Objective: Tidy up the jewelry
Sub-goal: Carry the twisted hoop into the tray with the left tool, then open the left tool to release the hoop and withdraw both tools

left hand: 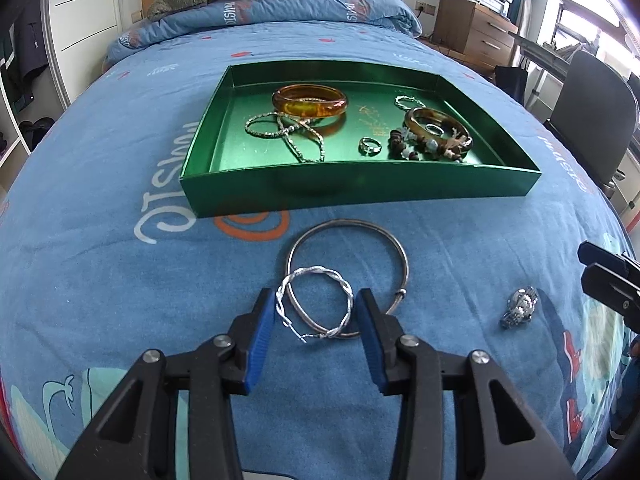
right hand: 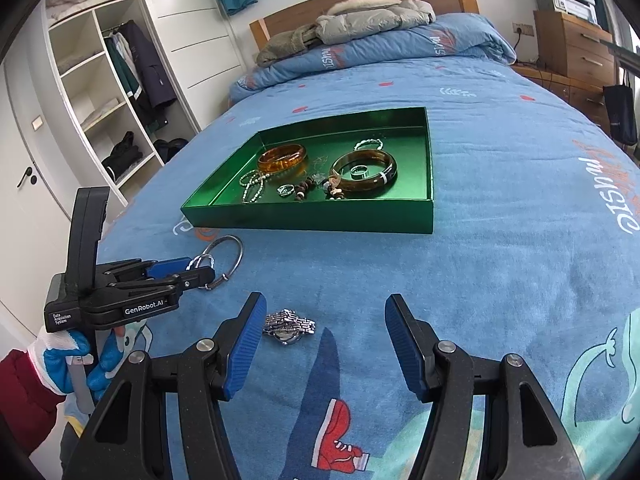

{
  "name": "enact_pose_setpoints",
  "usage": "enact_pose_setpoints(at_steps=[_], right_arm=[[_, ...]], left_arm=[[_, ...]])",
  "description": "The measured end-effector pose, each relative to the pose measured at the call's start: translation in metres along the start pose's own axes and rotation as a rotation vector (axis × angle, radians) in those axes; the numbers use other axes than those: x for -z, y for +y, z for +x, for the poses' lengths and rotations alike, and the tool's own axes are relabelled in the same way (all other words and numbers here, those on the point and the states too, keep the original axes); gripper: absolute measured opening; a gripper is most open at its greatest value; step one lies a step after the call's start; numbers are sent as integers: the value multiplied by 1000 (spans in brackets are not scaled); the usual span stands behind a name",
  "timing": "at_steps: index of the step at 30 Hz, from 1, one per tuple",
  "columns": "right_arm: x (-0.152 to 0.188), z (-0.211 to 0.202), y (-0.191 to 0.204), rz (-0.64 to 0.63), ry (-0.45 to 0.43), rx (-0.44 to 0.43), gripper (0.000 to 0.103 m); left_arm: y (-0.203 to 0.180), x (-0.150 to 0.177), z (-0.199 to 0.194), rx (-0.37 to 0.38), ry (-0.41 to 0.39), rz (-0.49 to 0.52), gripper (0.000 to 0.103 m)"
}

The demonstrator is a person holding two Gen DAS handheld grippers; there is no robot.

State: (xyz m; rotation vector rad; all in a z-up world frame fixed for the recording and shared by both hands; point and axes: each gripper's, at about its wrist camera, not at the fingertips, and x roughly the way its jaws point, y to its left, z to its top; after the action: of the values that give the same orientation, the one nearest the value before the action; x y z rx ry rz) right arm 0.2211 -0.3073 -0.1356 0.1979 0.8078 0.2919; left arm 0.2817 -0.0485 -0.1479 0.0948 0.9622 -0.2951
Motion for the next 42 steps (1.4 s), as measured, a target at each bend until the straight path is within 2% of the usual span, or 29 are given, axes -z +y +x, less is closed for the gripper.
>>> enact_pose_setpoints(at_steps=[8,13,17,21,27,33,36,42], right_arm=[[0,1,-2,3,0,2,61],[0,1,-2,4,0,0,61],[1,1,-2,4,-3,-2,61],[0,1,-1,4,-7,-4,61],[-3,-2,-7,11,-16,9,61],[-8,-5,-14,14,-22,31,61],[-7,-5,-16,18,-24,37,61],[-6,-9,-16,26,-26,42,61]], left_arm=[[4,2,-5,16,-23,-27,38],[8,-2,-19,32,-64,-52,38],[8,-19,-34,45,-120,-53,38],[8,-54,-29,22,-148,-53,38],[20,-95,10,-3,-99,-104,38],[30,-103,49,-30,-9,-155,38],[26,-100,53,-65,-8,-128,38],[18,-100,43,-74,-27,-81,39]])
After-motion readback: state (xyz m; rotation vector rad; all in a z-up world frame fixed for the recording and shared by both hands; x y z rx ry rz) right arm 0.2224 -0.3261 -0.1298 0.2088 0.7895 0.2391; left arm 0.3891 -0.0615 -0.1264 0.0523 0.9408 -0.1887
